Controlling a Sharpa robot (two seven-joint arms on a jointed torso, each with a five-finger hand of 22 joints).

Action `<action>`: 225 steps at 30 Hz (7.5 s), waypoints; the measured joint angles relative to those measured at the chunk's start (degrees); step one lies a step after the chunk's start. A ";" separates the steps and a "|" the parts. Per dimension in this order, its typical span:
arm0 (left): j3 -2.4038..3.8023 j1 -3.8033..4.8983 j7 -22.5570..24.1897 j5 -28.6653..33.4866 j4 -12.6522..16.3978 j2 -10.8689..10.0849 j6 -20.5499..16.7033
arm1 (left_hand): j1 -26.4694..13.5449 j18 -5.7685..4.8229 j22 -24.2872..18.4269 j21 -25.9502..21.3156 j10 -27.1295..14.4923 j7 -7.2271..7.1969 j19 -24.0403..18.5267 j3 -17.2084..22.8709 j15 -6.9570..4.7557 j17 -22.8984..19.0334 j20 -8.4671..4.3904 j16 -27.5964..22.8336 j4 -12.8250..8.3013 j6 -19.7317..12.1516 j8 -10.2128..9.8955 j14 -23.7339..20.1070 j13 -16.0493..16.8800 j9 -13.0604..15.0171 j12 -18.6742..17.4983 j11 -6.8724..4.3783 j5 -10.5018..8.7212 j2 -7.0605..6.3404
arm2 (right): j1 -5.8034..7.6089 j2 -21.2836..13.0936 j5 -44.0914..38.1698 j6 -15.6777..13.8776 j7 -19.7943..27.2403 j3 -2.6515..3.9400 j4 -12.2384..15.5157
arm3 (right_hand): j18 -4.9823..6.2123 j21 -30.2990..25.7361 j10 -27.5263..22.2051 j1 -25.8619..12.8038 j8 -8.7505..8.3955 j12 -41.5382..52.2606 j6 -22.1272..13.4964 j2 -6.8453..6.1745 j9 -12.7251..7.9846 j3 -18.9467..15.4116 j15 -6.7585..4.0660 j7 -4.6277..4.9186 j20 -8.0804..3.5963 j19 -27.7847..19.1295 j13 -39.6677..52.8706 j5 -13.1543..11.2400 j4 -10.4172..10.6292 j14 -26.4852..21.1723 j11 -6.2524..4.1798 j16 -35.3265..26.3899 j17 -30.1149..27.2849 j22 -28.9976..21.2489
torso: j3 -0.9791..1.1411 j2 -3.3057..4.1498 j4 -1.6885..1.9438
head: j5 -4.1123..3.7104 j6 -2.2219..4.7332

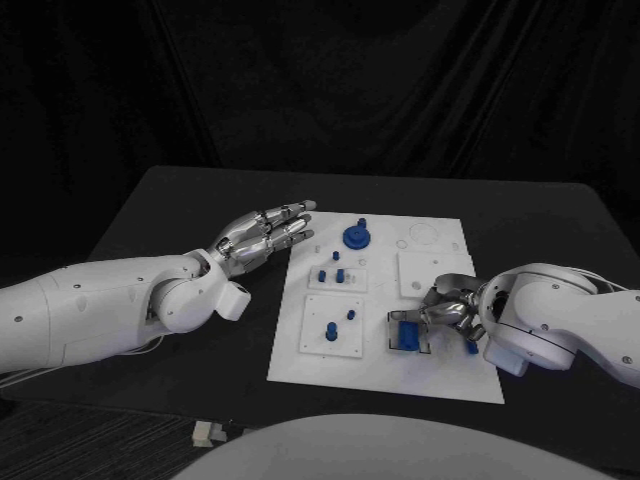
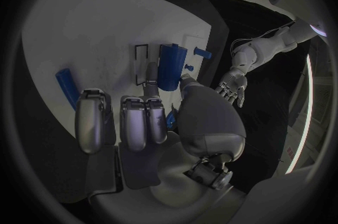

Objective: Assemble the parts on the task board

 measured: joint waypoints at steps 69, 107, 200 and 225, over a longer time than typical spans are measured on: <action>0.00 -0.06 -0.60 -0.01 -0.01 -0.16 0.99 | 0.23 -0.82 0.16 0.22 0.21 1.03 -0.01 0.40 0.61 0.08 -0.01 0.44 -0.72 1.03 0.44 0.20 0.09 0.15 0.68 1.05 0.44 0.23 | -5.43 -7.38 -40.28 -14.05 19.11 0.00 9.78 | 0.92 4.11 -0.09 23.70 47.89 0.00 -14.03 2.21 32.81 -16.03 -0.31 -1.55 -0.42 0.00 0.00 14.02 -1.34 0.11 -0.93 0.00 0.03 0.02 | 0.01 0.04 -0.03 | 0.23 0.00; 0.00 -0.24 -0.82 -0.01 -0.14 -0.09 1.68 | 0.23 -0.80 0.18 0.22 0.21 1.84 0.01 0.40 0.60 0.07 0.01 0.44 -1.03 3.09 1.17 0.20 0.12 0.41 0.67 1.45 0.44 0.23 | -6.87 -6.56 -41.72 -12.04 18.64 -0.02 8.40 | 0.92 3.34 -0.17 30.51 47.76 0.51 -14.94 2.28 30.89 -15.83 -0.63 -1.63 -0.62 -0.20 0.20 28.56 -1.53 0.14 -0.84 0.00 0.02 0.00 | 0.01 -0.01 0.00 | 0.36 0.00; 0.00 -0.53 -0.75 -0.02 -0.69 0.30 2.50 | 0.23 -0.78 1.28 0.82 1.33 2.15 0.81 0.80 1.22 0.28 0.81 1.32 -1.90 4.62 2.26 0.41 0.43 0.49 2.67 2.56 0.89 0.23 | -0.54 -8.34 -29.77 11.76 -0.13 0.25 1.23 | -0.01 5.10 -0.30 16.61 3.47 0.00 -0.90 5.91 -7.82 -12.76 -0.71 -0.07 -0.42 0.00 -0.02 13.79 -3.49 0.10 0.30 0.00 0.00 0.00 | 0.01 -0.01 -0.03 | -0.12 0.00; 0.00 -0.61 -0.87 -0.02 -0.72 0.34 2.66 | 0.23 -0.78 1.18 0.82 1.33 2.15 0.81 0.95 1.22 0.27 0.81 1.32 -2.05 4.61 2.26 0.41 0.42 0.49 2.88 2.56 0.89 0.23 | -1.05 -8.82 -23.51 7.94 0.04 0.60 1.41 | 0.00 1.67 -0.10 22.72 2.00 0.00 -3.61 3.08 -3.45 -9.84 -0.05 1.76 -0.42 0.00 -0.02 34.18 -4.35 0.07 0.19 -0.66 0.00 -0.01 | 0.01 0.01 0.01 | 0.01 0.00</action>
